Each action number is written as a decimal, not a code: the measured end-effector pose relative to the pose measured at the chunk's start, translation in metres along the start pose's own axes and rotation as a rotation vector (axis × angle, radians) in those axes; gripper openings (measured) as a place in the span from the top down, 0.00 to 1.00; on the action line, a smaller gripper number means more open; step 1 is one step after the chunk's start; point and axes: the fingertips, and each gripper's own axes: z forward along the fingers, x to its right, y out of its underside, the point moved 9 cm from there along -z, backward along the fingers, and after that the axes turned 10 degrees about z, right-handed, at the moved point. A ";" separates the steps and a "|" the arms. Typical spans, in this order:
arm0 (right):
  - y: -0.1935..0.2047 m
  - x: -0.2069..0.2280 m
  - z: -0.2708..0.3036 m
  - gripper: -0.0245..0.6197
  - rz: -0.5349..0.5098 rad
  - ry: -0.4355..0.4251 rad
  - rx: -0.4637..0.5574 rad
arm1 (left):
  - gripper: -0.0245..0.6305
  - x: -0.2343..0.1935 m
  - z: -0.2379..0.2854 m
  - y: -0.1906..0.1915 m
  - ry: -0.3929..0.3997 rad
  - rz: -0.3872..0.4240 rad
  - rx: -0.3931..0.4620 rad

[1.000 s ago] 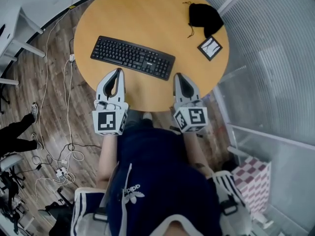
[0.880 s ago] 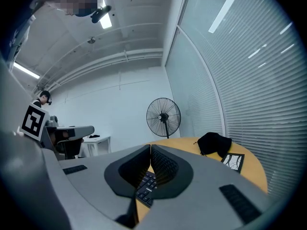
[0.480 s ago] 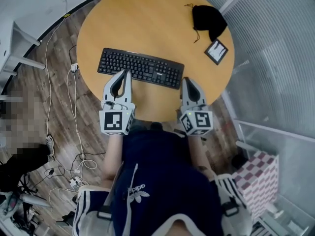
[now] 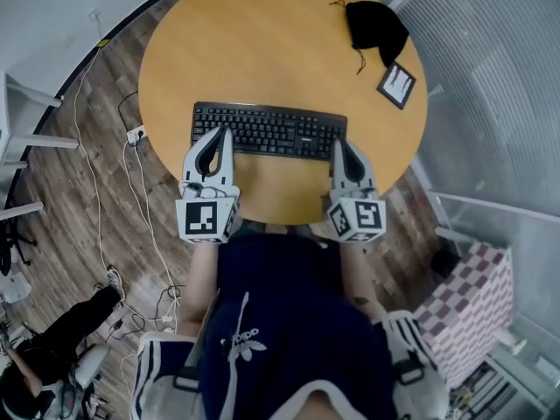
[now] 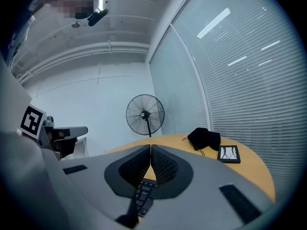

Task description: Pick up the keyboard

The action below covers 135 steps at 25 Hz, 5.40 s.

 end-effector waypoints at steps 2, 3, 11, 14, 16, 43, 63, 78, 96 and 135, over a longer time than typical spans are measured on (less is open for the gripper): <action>0.006 -0.006 0.000 0.95 0.001 0.014 -0.002 | 0.96 -0.010 0.000 0.007 0.013 -0.006 -0.005; 0.008 -0.009 0.000 0.95 -0.002 0.020 -0.008 | 0.96 -0.015 0.000 0.011 0.019 -0.008 -0.010; 0.018 -0.009 -0.005 0.95 -0.026 0.059 -0.055 | 0.96 -0.022 0.004 0.034 0.072 -0.014 -0.051; 0.016 0.000 -0.003 0.95 -0.025 0.061 -0.061 | 0.96 -0.019 0.006 0.036 0.075 -0.017 -0.060; 0.013 0.006 0.001 0.95 -0.023 0.057 -0.066 | 0.96 -0.017 0.008 0.036 0.064 -0.026 -0.070; 0.017 0.037 0.050 0.95 0.033 0.092 -0.154 | 0.95 -0.086 0.031 0.071 -0.043 -0.124 -0.302; 0.065 0.116 0.084 0.70 0.209 0.238 -0.344 | 0.67 -0.122 0.090 0.169 0.041 -0.330 -0.624; 0.090 0.142 0.112 0.70 0.303 0.268 -0.461 | 0.65 -0.122 0.109 0.202 0.105 -0.433 -0.745; 0.104 0.159 0.110 0.70 0.516 0.250 -0.528 | 0.65 -0.121 0.110 0.208 0.119 -0.487 -0.740; -0.061 0.099 0.058 0.71 0.192 0.021 -0.054 | 0.65 -0.141 0.071 0.035 0.100 -0.268 -0.149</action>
